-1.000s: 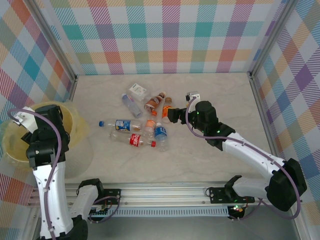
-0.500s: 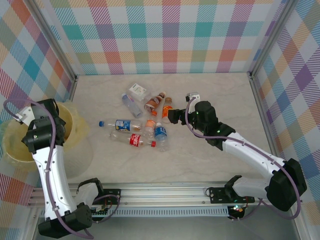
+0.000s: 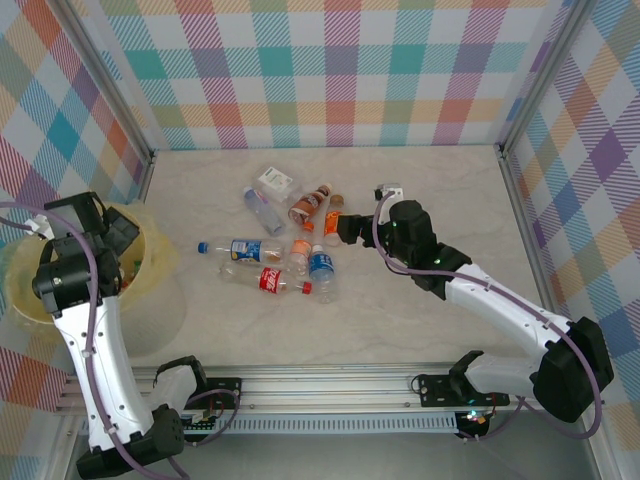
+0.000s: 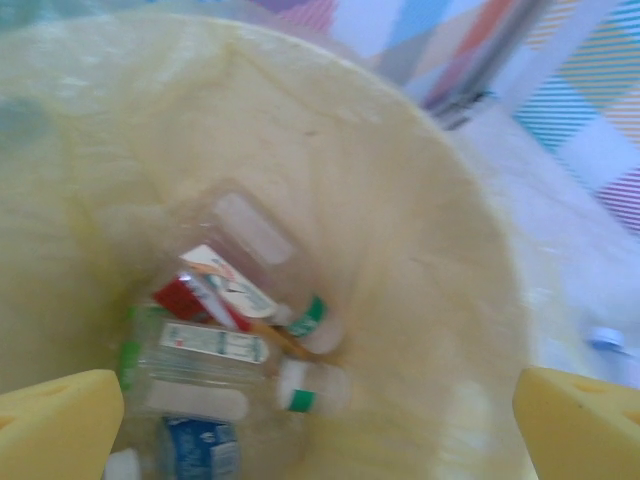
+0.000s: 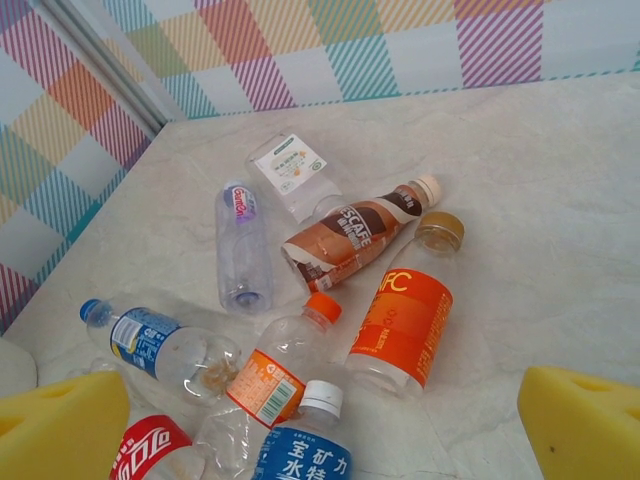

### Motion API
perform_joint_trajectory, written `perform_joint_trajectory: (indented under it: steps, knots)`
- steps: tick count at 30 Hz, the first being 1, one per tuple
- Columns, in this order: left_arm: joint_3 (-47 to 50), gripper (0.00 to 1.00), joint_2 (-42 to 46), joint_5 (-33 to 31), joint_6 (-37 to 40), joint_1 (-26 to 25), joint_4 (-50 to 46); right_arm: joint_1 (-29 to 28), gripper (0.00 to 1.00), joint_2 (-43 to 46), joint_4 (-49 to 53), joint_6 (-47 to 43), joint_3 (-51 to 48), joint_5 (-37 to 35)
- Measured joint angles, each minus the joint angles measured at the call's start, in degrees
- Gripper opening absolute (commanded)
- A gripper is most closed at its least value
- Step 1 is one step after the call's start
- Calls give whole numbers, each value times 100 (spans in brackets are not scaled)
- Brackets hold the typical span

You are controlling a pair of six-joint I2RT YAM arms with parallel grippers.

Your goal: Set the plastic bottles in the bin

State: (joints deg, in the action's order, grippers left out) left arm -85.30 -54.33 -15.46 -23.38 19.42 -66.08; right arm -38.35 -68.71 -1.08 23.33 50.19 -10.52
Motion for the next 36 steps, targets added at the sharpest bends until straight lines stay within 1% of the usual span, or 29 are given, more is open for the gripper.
perform_joint_trajectory:
  steps: [3, 6, 8, 12, 15, 18, 21, 23, 26, 28, 30, 32, 36]
  knots:
    - [-79, 100, 162, 809, -278, -120, 81, 2, 100, -15, 76, 162, 2, -96]
    - [-85, 100, 334, 1294, -568, -501, 190, 17, 100, -52, 188, 385, 2, -236]
    - [-125, 100, 389, 1480, -723, -745, 210, 52, 100, -83, 282, 546, 2, -326]
    - [-197, 100, 459, 1663, -981, -1078, 326, 109, 100, -103, 463, 787, 2, -431]
    - [-133, 100, 446, 1714, -1189, -1519, 527, 166, 100, -103, 584, 992, 2, -472]
    - [-24, 100, 323, 1491, -1353, -2288, 684, 221, 100, -103, 669, 1196, 2, -490]
    - [4, 100, -48, 1019, -1471, -3311, 844, 251, 100, -103, 767, 1377, 2, -514]
    - [9, 100, -444, 656, -1519, -3967, 992, 278, 100, -103, 855, 1471, 2, -535]
    - [9, 100, -1126, 120, -1606, -4688, 1215, 315, 100, -96, 944, 1532, -2, -553]
    - [11, 100, -1690, -87, -1661, -4927, 1353, 345, 100, -48, 977, 1547, -44, -555]
    - [22, 100, -2256, -225, -1731, -5016, 1475, 358, 100, 59, 1038, 1545, -111, -560]
    - [31, 100, -2754, -352, -1744, -5042, 1620, 365, 100, 203, 1119, 1528, -162, -586]
    - [20, 100, -3451, -640, -1735, -4992, 1878, 385, 100, 570, 1255, 1497, -258, -699]
